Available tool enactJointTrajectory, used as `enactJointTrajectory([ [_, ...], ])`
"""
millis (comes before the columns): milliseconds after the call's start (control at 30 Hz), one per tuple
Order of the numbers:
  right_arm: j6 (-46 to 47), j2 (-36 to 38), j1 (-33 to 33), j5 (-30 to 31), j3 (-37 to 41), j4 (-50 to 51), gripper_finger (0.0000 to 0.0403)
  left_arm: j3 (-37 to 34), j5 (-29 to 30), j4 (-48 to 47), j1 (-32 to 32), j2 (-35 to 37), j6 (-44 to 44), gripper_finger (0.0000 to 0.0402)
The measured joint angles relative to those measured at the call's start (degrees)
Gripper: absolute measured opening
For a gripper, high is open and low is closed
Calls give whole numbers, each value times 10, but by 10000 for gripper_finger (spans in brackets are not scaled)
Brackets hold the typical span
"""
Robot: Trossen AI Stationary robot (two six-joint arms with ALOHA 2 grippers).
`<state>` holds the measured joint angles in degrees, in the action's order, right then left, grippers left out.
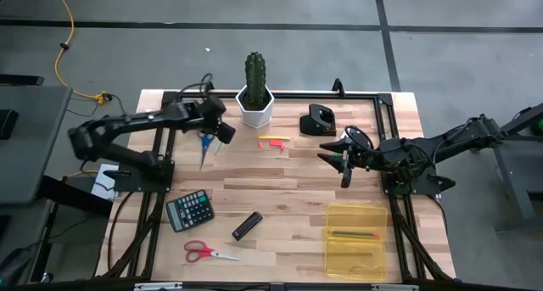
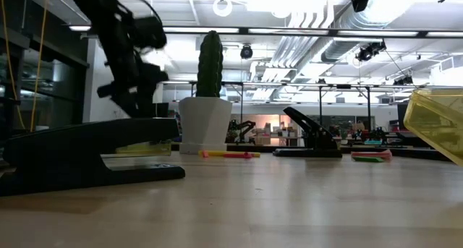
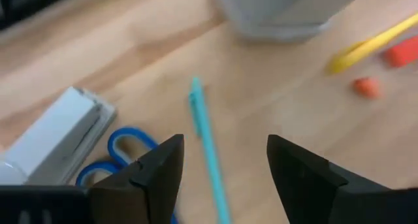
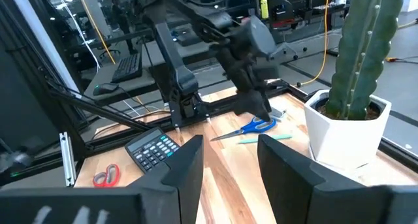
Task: Pack school essentials
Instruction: Put the light blue pen on the yellow supply box
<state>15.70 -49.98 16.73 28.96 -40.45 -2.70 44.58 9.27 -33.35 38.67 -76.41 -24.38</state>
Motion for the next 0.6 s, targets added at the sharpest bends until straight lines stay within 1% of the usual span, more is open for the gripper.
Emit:
enactJointTrajectory([
  [167, 9, 0, 0, 0, 0, 4, 138, 0, 5, 4, 9, -72, 14, 208],
  [233, 9, 0, 0, 0, 0, 4, 138, 0, 3, 2, 9, -94, 7, 203],
  [400, 9, 0, 0, 0, 0, 4, 138, 0, -33, 3, 9, -130, -20, 190],
  [600, 9, 0, 0, 0, 0, 4, 138, 0, -37, 5, 6, -153, -36, 169],
])
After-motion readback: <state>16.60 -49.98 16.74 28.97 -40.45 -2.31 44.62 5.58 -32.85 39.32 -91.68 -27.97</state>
